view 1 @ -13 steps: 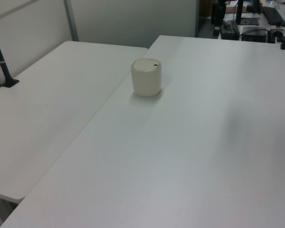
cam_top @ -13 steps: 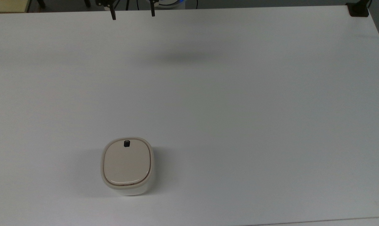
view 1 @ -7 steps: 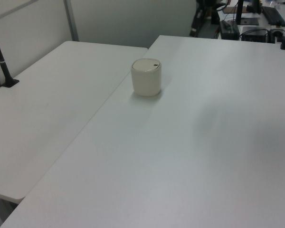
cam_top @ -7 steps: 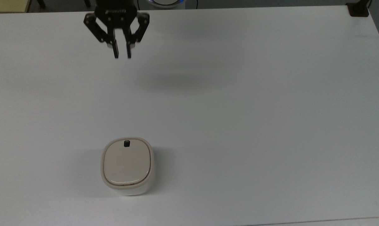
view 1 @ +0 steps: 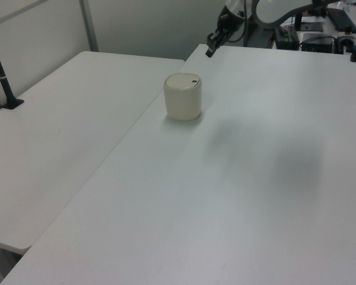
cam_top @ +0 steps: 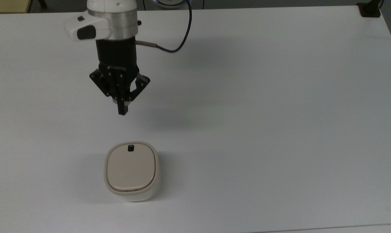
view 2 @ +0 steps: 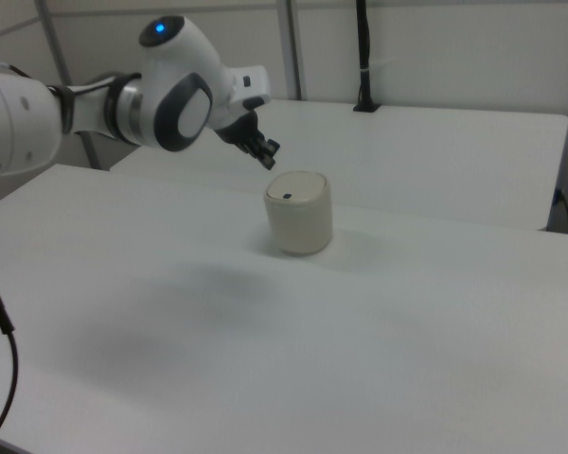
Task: Open the trash bin
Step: 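Move the gripper down onto the slot in the cream bin's lid, then hook the gripper fingers into the lid slot and pull the lid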
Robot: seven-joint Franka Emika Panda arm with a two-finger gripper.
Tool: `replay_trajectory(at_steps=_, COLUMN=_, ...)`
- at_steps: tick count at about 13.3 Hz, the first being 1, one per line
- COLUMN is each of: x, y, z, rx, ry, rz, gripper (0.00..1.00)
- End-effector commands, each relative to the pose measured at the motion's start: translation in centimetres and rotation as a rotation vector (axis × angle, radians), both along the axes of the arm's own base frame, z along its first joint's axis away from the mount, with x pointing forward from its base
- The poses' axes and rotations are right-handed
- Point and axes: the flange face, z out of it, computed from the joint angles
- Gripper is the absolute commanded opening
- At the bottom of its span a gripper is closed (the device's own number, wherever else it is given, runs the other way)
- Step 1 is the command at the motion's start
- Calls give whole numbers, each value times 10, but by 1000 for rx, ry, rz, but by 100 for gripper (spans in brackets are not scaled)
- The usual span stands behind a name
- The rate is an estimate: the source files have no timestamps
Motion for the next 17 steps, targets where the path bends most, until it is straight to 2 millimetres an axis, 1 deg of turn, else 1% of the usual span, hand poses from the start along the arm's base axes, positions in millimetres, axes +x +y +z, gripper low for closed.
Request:
replay_trajectory(at_steps=1, x=27, y=2, z=-28, rx=37, ry=-93, rz=-51, gripper=2)
replay_trajectory(at_steps=2, x=31, y=5, z=-36, rx=46, ry=-119, rz=-61, gripper=1)
replay_trajectory(at_steps=4, x=44, y=10, z=-58, rx=59, ry=-137, rz=-75, gripper=1)
replay_trajectory(at_steps=5, x=49, y=13, z=-62, rx=67, ry=-139, rz=-79, gripper=1)
replay_trajectory(at_steps=6, x=52, y=20, z=-68, rx=70, ry=-134, rz=-76, gripper=1)
replay_trajectory(at_steps=7, x=54, y=30, z=-78, rx=69, ry=-127, rz=-62, gripper=1)
replay_trajectory(at_steps=10, x=59, y=32, z=-93, rx=67, ry=-147, rz=-58, gripper=2)
replay_trajectory(at_steps=14, x=59, y=28, z=-95, rx=44, ry=-150, rz=-47, gripper=1)
replay_trajectory(at_steps=17, x=56, y=28, z=-103, rx=8, ry=-135, rz=-26, gripper=0)
